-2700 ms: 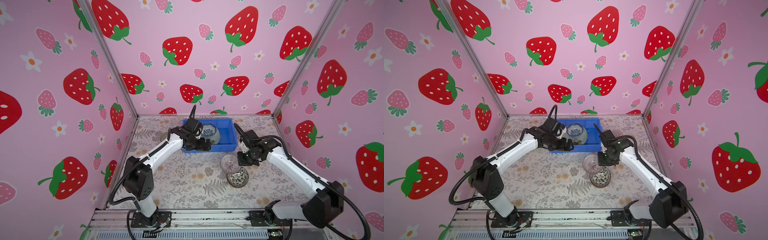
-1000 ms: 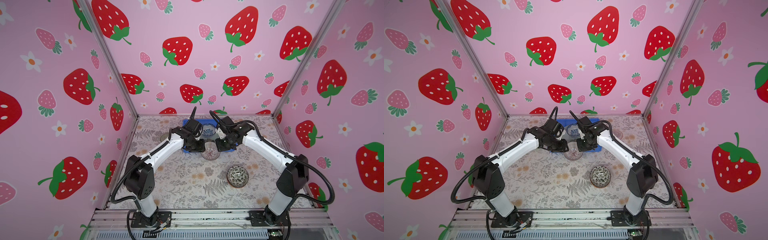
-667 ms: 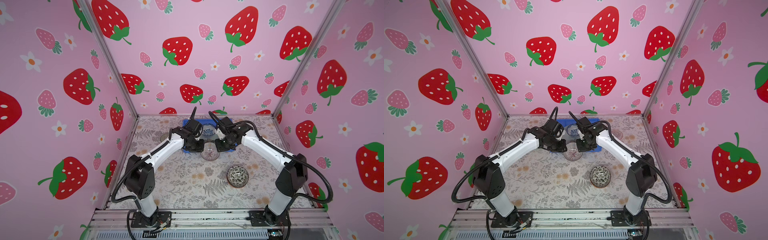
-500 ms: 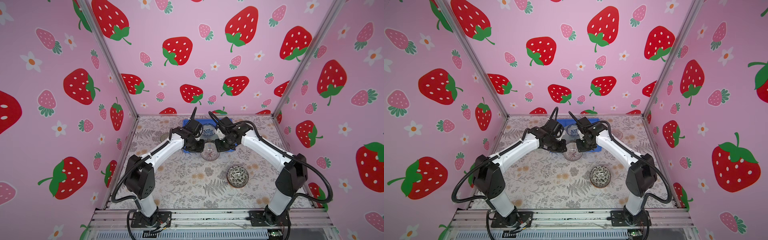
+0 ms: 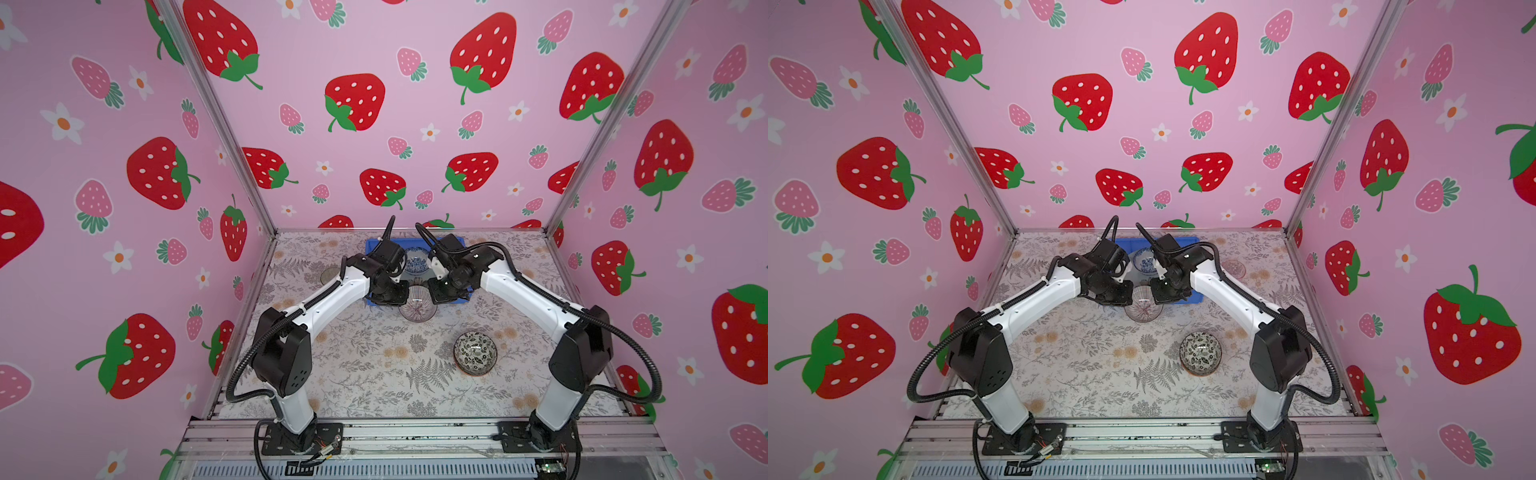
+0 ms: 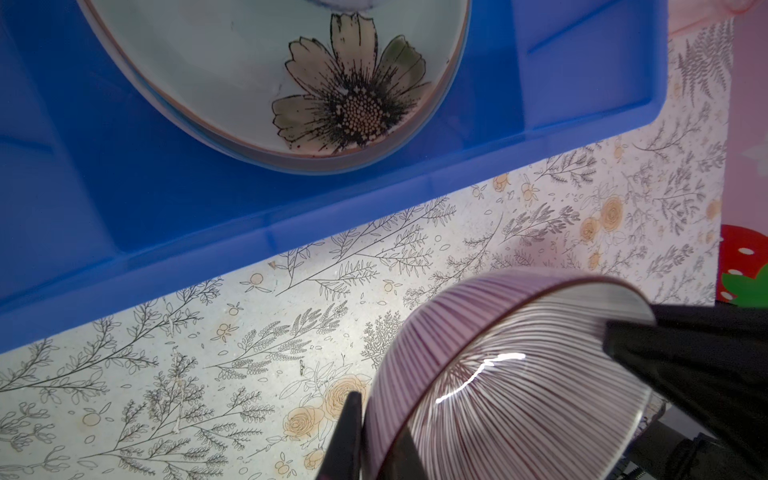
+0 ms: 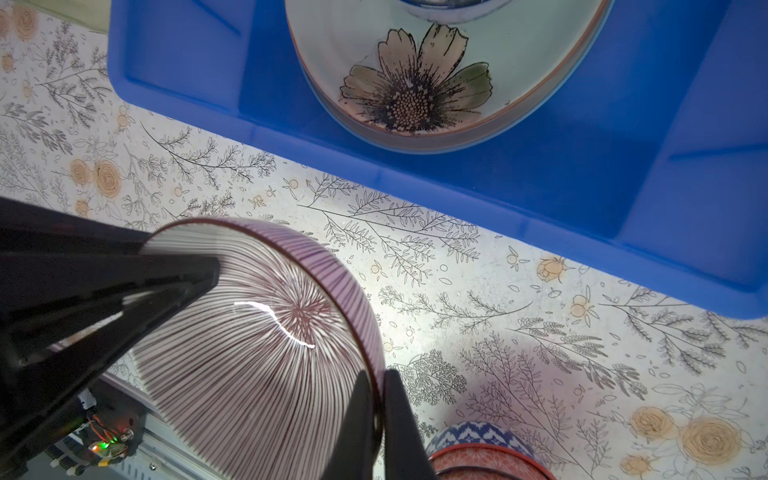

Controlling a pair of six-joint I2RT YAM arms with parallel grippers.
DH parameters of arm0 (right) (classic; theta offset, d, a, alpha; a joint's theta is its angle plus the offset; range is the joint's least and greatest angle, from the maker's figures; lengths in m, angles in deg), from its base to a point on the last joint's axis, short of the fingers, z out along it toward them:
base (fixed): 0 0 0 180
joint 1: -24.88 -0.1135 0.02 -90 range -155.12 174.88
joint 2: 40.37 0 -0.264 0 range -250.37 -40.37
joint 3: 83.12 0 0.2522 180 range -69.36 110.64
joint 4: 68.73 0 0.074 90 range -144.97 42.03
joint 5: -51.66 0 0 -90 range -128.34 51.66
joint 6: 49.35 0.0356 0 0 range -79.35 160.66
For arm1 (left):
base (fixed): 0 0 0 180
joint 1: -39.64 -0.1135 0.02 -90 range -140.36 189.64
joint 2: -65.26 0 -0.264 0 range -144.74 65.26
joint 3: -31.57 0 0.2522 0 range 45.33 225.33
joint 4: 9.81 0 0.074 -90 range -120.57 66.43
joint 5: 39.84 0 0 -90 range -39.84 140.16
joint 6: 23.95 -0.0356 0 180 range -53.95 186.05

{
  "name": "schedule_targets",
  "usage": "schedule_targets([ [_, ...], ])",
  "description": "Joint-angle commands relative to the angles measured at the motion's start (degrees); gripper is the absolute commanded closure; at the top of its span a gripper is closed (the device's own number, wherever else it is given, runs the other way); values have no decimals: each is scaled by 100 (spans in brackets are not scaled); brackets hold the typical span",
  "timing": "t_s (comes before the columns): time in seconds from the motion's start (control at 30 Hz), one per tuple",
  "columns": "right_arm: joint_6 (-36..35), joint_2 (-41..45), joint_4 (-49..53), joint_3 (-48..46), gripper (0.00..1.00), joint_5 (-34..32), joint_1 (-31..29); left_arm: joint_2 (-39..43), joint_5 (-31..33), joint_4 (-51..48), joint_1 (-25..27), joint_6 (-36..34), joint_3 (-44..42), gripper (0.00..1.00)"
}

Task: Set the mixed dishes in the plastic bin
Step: 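Hold the striped bowl with the left gripper while the right gripper releases and withdraws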

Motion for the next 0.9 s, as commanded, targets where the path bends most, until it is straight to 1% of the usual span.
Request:
schedule_targets([
  [0.0,-64,1,-99,240,98,226,-47,-76,38,-125,-28,38,230,92],
  [0.07,-64,8,-125,242,96,257,-50,-79,34,-125,-25,33,235,93],
  [0.1,-65,17,-132,243,96,257,-49,-81,35,-129,-31,21,231,98],
  [0.17,-56,49,-154,240,93,247,-52,-87,18,-122,-23,22,225,100],
  [0.27,-73,81,-183,253,88,257,-37,-86,21,-113,-30,17,205,100],
  [0.37,-100,164,-229,208,85,248,-24,-85,51,-140,-26,9,227,100],
  [0.57,-23,637,-464,-144,76,178,132,-35,215,-157,-29,-62,258,100],
  [0.73,111,1286,-808,-687,65,173,343,-72,402,-184,-104,-97,452,100],
  [0.83,143,1671,-928,-1035,55,195,499,-187,426,-215,-165,-9,714,100],
  [0.87,140,1807,-937,-1151,50,194,552,-241,635,-238,-171,22,809,100],
])
